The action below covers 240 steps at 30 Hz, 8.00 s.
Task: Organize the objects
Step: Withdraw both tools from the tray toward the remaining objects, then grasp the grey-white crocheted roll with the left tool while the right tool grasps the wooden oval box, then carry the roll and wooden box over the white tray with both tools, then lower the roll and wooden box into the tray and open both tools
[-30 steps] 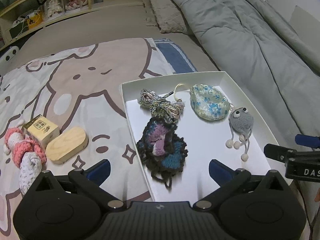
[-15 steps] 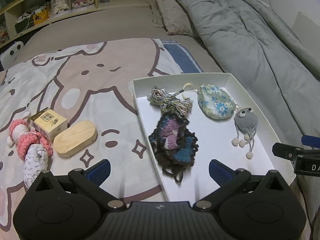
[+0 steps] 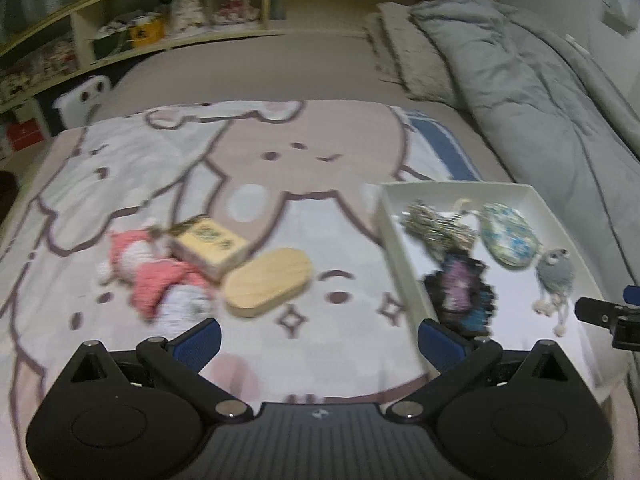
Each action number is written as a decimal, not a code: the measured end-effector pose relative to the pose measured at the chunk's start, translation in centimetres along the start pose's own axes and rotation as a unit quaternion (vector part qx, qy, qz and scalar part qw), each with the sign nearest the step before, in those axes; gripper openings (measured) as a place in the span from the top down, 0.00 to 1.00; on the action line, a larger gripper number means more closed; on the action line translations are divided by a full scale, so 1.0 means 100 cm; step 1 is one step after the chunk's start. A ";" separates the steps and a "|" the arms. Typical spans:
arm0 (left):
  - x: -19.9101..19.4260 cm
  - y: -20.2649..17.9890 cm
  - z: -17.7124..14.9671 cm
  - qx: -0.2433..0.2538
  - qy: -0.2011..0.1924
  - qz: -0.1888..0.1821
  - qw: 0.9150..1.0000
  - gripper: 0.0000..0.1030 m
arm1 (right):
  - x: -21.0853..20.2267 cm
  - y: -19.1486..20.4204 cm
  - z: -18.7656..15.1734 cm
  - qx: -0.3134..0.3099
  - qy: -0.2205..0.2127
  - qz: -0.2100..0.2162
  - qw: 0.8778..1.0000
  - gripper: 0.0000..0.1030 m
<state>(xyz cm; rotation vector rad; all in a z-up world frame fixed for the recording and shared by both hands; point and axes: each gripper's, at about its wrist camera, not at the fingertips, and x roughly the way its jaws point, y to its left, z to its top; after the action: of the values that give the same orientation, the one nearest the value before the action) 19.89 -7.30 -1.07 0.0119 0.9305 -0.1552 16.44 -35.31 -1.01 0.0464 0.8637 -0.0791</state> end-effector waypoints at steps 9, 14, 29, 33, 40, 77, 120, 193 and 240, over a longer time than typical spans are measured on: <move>-0.013 0.061 -0.004 -0.034 -0.012 0.042 0.998 0.00 | 0.003 0.050 0.005 -0.026 -0.016 0.036 0.999 0.00; -0.018 0.088 -0.011 -0.052 -0.017 0.060 0.997 0.00 | 0.005 0.074 0.007 -0.036 -0.026 0.057 0.997 0.00; -0.018 0.119 -0.032 -0.085 -0.041 0.080 0.992 0.00 | 0.015 0.129 0.010 -0.059 -0.068 0.113 0.990 0.00; -0.013 0.121 -0.036 -0.090 -0.047 0.071 0.992 0.00 | 0.021 0.142 0.011 -0.061 -0.073 0.121 0.988 0.00; 0.004 0.130 -0.041 -0.099 -0.039 0.019 0.994 0.01 | 0.034 0.170 0.021 -0.079 -0.072 0.141 0.984 0.00; 0.050 0.130 -0.056 -0.060 0.059 -0.042 0.996 0.60 | 0.134 0.243 0.015 -0.191 0.058 0.175 0.964 0.11; 0.044 0.115 -0.051 -0.011 0.049 -0.039 0.998 0.61 | 0.081 0.210 -0.011 -0.170 0.038 0.166 0.971 0.10; 0.092 -0.148 -0.011 0.217 0.066 -0.273 0.935 0.60 | 0.102 -0.012 0.024 0.082 0.019 0.093 0.992 0.09; 0.032 -0.125 0.006 0.190 0.016 -0.188 0.964 0.17 | 0.014 -0.036 0.017 0.074 -0.037 0.022 0.996 0.06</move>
<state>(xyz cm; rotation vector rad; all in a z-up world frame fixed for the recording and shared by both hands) 20.53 -20.08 -2.50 0.1937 0.9162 -0.6867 18.33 -39.06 -0.99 0.2007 0.7807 -0.1030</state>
